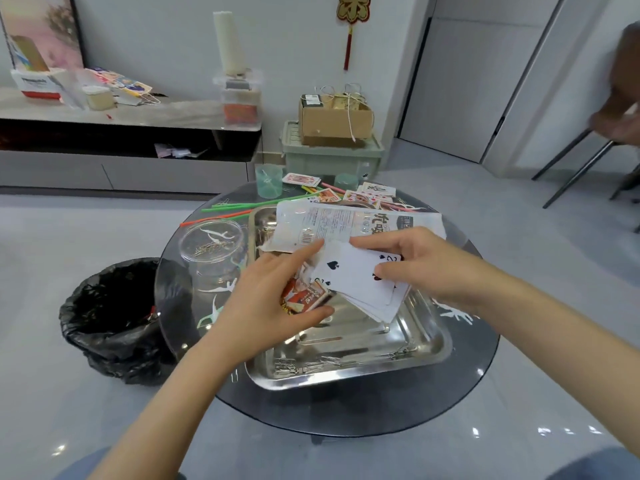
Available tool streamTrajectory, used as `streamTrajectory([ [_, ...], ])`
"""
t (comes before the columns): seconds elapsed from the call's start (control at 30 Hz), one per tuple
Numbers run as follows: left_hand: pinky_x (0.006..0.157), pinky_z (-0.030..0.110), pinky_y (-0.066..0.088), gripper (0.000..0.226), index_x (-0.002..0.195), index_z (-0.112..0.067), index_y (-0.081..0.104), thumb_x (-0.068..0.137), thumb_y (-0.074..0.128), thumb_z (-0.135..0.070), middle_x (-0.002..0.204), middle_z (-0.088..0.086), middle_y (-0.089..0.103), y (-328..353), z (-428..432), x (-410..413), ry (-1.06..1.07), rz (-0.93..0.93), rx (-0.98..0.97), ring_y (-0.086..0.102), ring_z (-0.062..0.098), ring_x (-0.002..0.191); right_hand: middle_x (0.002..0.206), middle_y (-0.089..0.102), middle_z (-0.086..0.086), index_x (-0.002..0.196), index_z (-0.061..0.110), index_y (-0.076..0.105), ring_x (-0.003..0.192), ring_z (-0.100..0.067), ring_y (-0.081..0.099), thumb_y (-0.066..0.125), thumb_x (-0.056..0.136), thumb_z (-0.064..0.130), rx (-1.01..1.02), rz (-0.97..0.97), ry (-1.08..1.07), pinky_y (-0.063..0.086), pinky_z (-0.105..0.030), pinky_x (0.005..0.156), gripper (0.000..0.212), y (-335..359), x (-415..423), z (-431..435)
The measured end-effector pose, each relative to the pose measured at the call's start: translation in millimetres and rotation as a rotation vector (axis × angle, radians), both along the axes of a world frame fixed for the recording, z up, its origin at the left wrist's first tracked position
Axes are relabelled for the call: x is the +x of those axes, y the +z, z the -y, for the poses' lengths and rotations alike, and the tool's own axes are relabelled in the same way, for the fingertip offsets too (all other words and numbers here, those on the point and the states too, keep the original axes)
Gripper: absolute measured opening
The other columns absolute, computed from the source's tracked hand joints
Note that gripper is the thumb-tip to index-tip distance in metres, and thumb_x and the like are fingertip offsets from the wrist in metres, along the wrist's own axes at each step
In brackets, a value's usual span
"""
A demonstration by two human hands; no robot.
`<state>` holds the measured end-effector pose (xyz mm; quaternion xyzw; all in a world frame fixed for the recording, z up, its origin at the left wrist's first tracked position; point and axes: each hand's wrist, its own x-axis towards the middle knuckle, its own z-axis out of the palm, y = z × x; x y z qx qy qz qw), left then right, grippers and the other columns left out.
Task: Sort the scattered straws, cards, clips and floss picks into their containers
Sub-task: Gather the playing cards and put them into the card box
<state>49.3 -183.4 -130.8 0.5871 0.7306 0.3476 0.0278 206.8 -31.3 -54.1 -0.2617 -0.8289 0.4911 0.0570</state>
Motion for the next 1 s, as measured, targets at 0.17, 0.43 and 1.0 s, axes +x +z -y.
streamTrajectory([
  [0.17, 0.098, 0.035, 0.039, 0.067, 0.139, -0.032, 0.045, 0.078, 0.065, -0.054, 0.115, -0.008, 0.060, 0.1, -7.3, 5.0, -0.029, -0.074, -0.010, 0.050, 0.014, 0.108, 0.115, 0.064, -0.009, 0.103, 0.016, 0.069, 0.098, -0.021, 0.062, 0.060, 0.087, -0.003, -0.200, -0.137, -0.233, 0.053, -0.034, 0.084, 0.026, -11.0, -6.6, -7.1],
  [0.43, 0.090, 0.037, 0.041, 0.063, 0.136, -0.030, 0.049, 0.080, 0.068, -0.050, 0.107, -0.005, 0.060, -2.9, -19.5, 12.7, 0.004, -0.150, 0.020, 0.051, 0.018, 0.101, 0.100, 0.070, -0.009, 0.109, 0.010, 0.060, 0.081, -0.022, 0.070, 0.056, 0.092, 0.002, -0.717, -0.550, -0.617, 0.059, -0.034, 0.062, 0.020, -48.8, -20.8, 13.6],
  [1.0, 0.096, 0.040, 0.047, 0.085, 0.130, -0.031, 0.038, 0.060, 0.080, -0.055, 0.125, -0.011, 0.052, -5.1, -19.4, 13.8, -0.027, 0.230, -0.023, 0.051, 0.012, 0.114, 0.104, 0.068, 0.013, 0.102, 0.028, 0.058, 0.085, -0.013, 0.071, 0.060, 0.090, 0.006, -0.127, -0.561, -0.315, 0.059, -0.035, 0.055, 0.026, -25.1, 1.5, 22.7],
])
